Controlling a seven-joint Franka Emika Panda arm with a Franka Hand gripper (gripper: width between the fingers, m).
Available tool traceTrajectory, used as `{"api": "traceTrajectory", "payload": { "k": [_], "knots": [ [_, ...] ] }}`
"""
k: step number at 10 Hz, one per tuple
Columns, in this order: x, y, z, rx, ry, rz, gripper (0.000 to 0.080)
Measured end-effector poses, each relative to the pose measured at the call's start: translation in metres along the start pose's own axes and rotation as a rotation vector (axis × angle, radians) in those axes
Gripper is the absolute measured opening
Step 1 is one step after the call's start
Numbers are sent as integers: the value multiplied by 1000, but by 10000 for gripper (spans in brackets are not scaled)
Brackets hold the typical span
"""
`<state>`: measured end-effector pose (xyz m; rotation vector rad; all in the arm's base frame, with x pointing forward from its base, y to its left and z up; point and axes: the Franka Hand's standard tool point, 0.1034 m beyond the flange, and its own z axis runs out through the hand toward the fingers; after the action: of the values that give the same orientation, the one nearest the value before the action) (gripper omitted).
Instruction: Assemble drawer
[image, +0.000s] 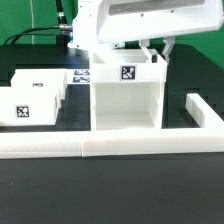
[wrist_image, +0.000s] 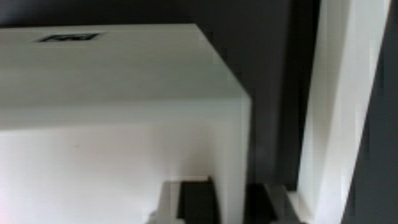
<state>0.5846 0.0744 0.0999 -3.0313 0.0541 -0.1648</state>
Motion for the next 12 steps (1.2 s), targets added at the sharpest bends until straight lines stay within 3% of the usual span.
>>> {"api": "traceTrajectory", "payload": {
  "k": [7,11,12],
  "knots": [
    [7,-3,-3,5,21,167,41],
    [9,-15,-3,14,23,570,41],
    [12,-16,-3,27,44,640,41]
  ]
}}
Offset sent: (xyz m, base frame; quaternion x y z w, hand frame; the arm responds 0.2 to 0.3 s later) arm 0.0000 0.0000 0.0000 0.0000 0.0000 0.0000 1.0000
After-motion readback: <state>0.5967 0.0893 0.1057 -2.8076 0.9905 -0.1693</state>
